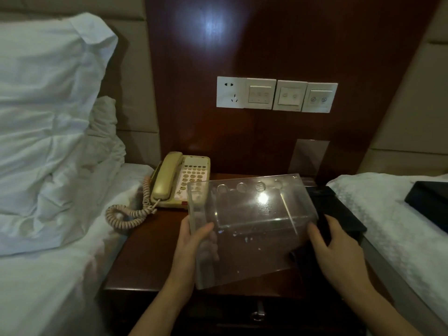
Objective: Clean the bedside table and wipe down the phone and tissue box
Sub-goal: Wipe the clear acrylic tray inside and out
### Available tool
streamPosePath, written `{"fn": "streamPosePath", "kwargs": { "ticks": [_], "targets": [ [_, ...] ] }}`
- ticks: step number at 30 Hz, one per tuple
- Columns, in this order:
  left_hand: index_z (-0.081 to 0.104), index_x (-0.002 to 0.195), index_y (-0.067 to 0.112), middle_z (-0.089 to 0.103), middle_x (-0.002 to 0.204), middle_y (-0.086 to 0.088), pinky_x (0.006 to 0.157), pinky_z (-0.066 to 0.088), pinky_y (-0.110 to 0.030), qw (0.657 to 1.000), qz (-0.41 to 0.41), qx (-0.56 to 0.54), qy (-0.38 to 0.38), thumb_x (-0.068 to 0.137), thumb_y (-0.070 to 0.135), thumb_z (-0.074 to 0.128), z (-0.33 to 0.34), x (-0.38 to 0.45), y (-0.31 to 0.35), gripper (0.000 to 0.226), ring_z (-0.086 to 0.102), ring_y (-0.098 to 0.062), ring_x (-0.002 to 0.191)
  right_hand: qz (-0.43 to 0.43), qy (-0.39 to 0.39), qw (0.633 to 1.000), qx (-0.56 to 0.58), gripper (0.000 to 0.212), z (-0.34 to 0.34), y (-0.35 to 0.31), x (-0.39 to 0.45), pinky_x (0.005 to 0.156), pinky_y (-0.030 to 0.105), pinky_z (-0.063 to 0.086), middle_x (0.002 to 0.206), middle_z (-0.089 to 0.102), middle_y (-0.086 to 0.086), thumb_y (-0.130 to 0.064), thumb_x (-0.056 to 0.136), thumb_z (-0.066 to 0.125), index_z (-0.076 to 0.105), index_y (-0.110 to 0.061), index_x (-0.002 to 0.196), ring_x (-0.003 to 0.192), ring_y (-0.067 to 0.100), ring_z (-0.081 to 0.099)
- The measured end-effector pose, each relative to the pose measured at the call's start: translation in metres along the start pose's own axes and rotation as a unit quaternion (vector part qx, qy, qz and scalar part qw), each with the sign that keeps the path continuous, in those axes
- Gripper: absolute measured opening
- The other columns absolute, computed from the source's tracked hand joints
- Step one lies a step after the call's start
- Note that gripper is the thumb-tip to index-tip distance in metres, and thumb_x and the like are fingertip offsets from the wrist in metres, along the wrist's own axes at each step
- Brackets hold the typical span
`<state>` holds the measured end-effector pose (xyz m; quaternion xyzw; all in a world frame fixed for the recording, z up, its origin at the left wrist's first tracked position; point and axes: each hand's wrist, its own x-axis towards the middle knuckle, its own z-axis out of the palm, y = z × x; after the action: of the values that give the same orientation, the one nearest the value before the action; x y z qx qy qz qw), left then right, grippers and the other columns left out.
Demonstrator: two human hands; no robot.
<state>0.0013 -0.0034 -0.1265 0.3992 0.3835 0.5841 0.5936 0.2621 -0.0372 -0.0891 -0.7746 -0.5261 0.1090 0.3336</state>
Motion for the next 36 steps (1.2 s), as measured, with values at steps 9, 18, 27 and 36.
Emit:
{"fn": "streamPosePath", "kwargs": {
  "ticks": [9,18,27,36],
  "targets": [
    [0.059,0.118,0.019,0.048,0.068,-0.002,0.04,0.032,-0.022,0.998,-0.02,-0.051,-0.023,0.078,0.033,0.078,0.018,-0.015,0.019,0.047,0.038,-0.013,0.048,-0.076,0.111,0.991,-0.013,0.034,-0.025,-0.006,-0.002,0.064,0.034,0.043,0.1,0.064,0.0,-0.045,0.099,0.042,0.056,-0.022,0.12,0.079,0.016,0.057],
    [0.053,0.14,0.033,0.07,0.123,-0.002,0.087,0.058,-0.044,0.994,0.087,0.051,-0.048,0.076,0.04,0.079,0.037,-0.026,0.037,0.07,0.07,-0.028,0.103,-0.216,0.1,0.952,0.191,0.03,0.0,-0.113,0.001,0.096,0.014,0.038,0.134,0.039,-0.002,-0.048,0.094,0.056,0.043,-0.031,0.114,0.12,0.009,0.044],
    [0.054,0.138,0.037,0.069,0.101,-0.008,0.053,0.053,-0.016,0.998,0.055,-0.008,-0.04,0.083,0.045,0.078,0.036,-0.036,0.05,0.061,0.073,-0.021,0.077,-0.366,-0.071,0.926,0.054,0.061,0.01,-0.083,-0.023,0.117,0.024,0.012,0.158,0.002,-0.036,-0.056,0.1,0.035,0.018,-0.037,0.156,0.147,-0.009,-0.001],
    [0.046,0.133,0.063,0.062,0.133,0.022,0.099,0.055,-0.036,0.985,0.135,0.069,-0.079,0.084,0.061,0.066,0.049,-0.05,0.056,0.053,0.061,-0.007,0.125,-0.419,0.036,0.903,0.083,0.028,-0.017,-0.168,0.0,0.068,0.028,0.049,0.083,0.061,-0.017,-0.042,0.1,0.039,0.062,-0.028,0.097,0.078,0.001,0.058]
  ]
}}
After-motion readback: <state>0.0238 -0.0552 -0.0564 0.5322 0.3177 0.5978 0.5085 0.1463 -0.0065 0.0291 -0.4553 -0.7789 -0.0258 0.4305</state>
